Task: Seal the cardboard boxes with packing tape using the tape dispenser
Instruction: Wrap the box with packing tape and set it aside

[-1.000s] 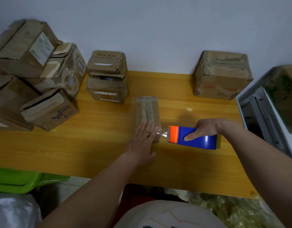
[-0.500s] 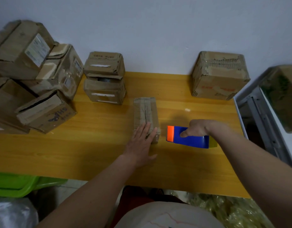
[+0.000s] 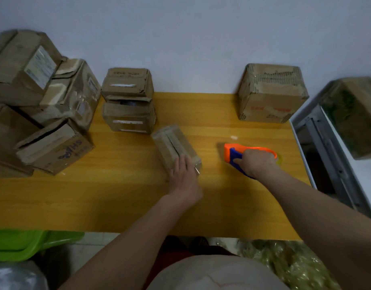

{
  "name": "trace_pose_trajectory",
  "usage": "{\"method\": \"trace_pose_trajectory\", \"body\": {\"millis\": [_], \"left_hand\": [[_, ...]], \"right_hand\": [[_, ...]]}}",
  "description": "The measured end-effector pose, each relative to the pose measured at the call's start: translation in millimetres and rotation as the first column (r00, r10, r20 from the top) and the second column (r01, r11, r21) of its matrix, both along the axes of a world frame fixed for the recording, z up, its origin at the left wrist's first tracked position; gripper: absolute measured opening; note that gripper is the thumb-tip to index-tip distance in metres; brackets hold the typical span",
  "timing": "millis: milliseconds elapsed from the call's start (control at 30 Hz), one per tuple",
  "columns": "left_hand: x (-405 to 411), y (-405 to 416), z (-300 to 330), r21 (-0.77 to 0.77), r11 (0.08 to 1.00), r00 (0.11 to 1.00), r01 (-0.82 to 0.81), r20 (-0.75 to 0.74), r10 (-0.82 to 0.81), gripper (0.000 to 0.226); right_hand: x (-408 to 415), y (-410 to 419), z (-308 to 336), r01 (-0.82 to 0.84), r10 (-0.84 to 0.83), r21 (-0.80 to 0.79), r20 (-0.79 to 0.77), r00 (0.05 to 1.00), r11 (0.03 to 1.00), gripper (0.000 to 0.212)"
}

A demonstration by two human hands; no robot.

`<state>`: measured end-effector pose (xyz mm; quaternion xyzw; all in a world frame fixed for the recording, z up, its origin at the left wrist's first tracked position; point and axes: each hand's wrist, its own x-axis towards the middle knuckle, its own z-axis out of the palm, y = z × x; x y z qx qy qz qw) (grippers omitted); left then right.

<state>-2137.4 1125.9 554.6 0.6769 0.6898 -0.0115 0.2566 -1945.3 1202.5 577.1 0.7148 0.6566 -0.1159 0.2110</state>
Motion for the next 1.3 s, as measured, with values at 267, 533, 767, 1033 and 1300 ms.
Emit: {"method": "trace_pose_trajectory", "body": {"millis": [267, 533, 767, 1033, 1300], "left_hand": [[-56, 39, 21, -0.194, 0.883, 0.856, 0.427, -0.227, -0.464, 0.094], [-59, 34, -22, 0.143, 0.914, 0.872, 0.381, -0.383, -0.304, 0.097], [-69, 48, -24, 0.206, 0.903, 0.909, 0.377, -0.270, -0.318, 0.099], [-71, 49, -30, 0.173, 0.914, 0.910, 0.367, -0.269, -0.314, 0.128], [-78, 45, -31, 0.186, 0.914, 0.917, 0.360, -0.249, -0.311, 0.130]], "right_hand": [[12, -37, -52, 0.187, -0.194, -0.071, -0.114, 0.974, 0.980, 0.055], [3, -44, -70, 0.235, -0.244, -0.094, -0.099, 0.965, 0.967, 0.060], [-56, -36, -20, 0.004, 0.366, 0.645, -0.438, 0.821, 0.764, 0.015], [-100, -35, -49, -0.233, 0.375, 0.362, -0.396, 0.838, 0.903, 0.049], [-104, 14, -53, 0.225, -0.196, -0.103, -0.874, 0.444, 0.969, 0.025]]}}
